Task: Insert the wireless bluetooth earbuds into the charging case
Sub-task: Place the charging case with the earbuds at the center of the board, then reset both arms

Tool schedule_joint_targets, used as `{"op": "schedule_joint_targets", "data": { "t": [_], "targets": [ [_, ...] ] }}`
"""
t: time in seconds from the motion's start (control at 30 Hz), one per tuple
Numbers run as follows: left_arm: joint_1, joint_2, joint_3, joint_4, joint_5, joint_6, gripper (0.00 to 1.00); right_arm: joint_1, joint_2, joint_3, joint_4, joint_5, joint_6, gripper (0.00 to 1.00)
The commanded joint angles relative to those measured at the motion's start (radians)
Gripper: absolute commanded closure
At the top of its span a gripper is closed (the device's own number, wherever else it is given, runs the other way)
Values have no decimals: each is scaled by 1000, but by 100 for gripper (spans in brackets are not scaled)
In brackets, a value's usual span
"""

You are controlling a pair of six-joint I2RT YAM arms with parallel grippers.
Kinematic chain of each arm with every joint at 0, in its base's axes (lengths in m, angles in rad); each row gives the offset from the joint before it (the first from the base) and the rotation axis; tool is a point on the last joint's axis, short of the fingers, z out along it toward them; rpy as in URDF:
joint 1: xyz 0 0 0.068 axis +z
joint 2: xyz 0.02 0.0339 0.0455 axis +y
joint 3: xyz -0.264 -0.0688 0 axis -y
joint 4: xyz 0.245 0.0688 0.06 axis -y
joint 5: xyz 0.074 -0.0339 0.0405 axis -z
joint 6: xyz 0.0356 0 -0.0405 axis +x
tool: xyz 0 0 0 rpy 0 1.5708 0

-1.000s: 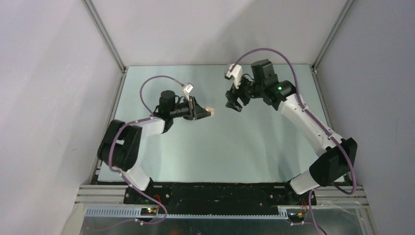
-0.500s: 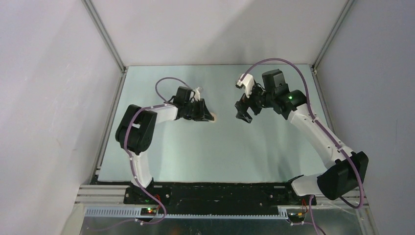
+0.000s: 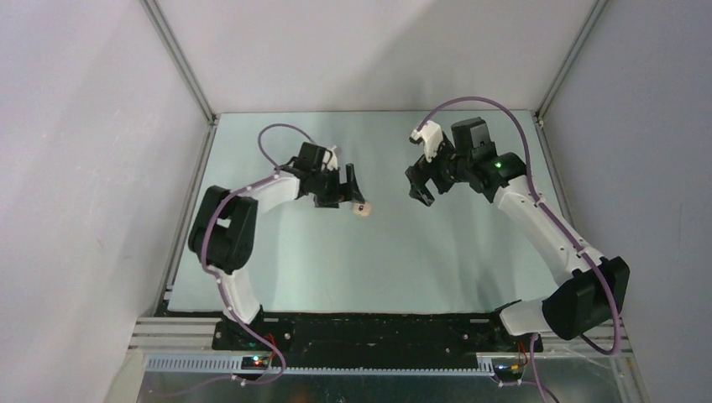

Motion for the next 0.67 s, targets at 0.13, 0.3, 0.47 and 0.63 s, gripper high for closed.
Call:
{"op": "schedule_joint_targets", "data": {
  "t": [0.13,0.3,0.47,0.63],
  "targets": [
    [99,-329,105,-186,-172,267,0,-36,36,96,127,363,359,1],
    [131,-521,119,-98,-438,397,0,-40,40,165,254,552,443,0],
    [176,-642,105,52,-449,443,0,-41,59,249,321,645,350,1],
    [177,-663,56,100,-448,513,0,-32,63,237,344,622,367,1]
  ]
}}
